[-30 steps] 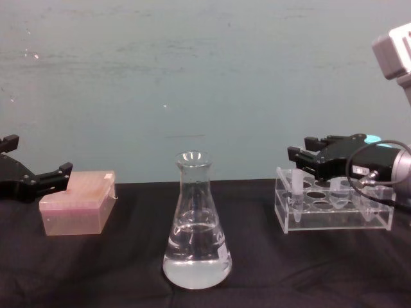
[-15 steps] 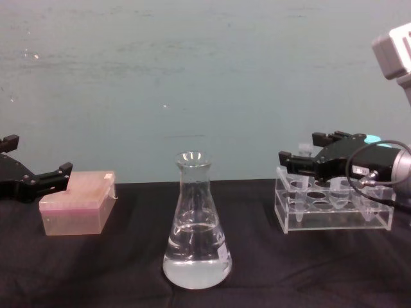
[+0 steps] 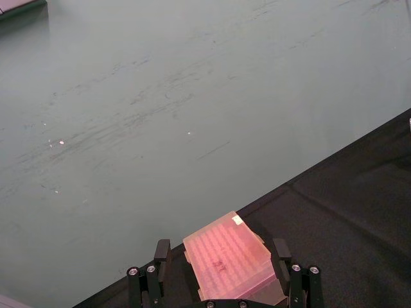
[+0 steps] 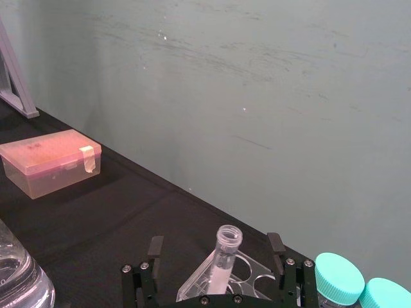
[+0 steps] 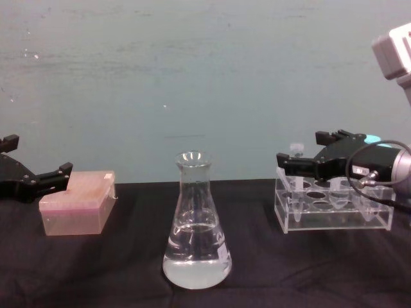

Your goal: Pour the liquid from the test tube into the beaker using one hand.

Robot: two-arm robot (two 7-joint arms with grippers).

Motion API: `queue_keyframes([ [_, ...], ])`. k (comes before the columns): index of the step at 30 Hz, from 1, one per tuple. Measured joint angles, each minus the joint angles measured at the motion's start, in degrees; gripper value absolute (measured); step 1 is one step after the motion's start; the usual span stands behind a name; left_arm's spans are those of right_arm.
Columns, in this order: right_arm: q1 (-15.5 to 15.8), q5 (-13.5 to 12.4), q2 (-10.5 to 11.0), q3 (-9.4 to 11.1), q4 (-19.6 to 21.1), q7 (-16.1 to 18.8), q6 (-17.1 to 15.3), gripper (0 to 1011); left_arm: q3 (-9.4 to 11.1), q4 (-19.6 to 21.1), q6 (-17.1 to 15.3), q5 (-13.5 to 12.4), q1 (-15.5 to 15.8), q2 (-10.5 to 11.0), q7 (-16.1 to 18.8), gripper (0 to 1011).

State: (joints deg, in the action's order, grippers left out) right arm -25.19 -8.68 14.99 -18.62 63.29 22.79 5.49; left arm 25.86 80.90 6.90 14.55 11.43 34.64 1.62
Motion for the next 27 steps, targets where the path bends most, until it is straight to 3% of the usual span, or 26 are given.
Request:
queue_keyframes([
  [27, 0.3, -0.1, 0.2, 0.1, 0.2, 0.0, 0.5, 1003, 0.0, 0.0, 0.0, 0.0, 0.0, 0.0, 0.0, 1000],
])
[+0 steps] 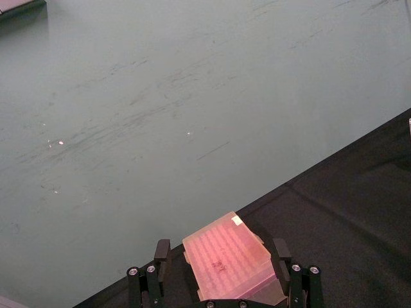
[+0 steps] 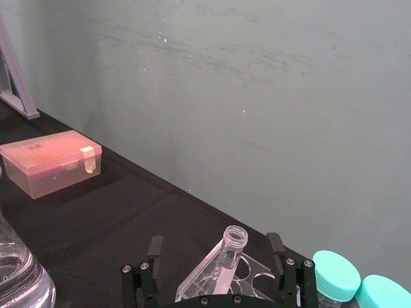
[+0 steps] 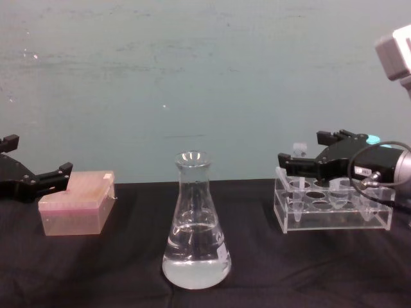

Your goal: Pour the liquid from the test tube into the beaker using one hand.

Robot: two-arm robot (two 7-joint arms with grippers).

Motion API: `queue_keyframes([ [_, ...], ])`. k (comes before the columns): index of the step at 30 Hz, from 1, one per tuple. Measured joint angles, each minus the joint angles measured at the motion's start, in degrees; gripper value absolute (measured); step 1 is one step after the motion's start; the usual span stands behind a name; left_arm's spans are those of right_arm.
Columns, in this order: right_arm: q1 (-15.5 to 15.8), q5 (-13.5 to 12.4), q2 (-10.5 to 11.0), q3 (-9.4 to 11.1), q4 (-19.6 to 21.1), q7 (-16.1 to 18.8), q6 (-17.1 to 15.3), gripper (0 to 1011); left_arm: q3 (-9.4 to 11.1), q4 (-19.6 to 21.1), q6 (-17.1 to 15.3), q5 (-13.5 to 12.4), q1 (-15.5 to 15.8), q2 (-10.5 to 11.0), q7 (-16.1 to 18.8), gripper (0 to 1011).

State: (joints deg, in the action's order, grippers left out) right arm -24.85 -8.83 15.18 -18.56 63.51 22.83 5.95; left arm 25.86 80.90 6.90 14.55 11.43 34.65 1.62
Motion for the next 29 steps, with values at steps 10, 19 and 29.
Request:
queue_keyframes([
  [10, 2.3, -0.1, 1.4, 0.7, 3.3, -0.3, 1.5, 1003, 0.0, 0.0, 0.0, 0.0, 0.0, 0.0, 0.0, 1000],
  [19, 5.1, 0.4, 3.0, 1.5, 6.4, -0.9, 1.9, 1003, 0.0, 0.0, 0.0, 0.0, 0.0, 0.0, 0.0, 1000],
  [29, 7.0, 2.0, 4.0, 1.9, 7.6, -2.0, 2.5, 1003, 0.0, 0.0, 0.0, 0.0, 0.0, 0.0, 0.0, 1000],
])
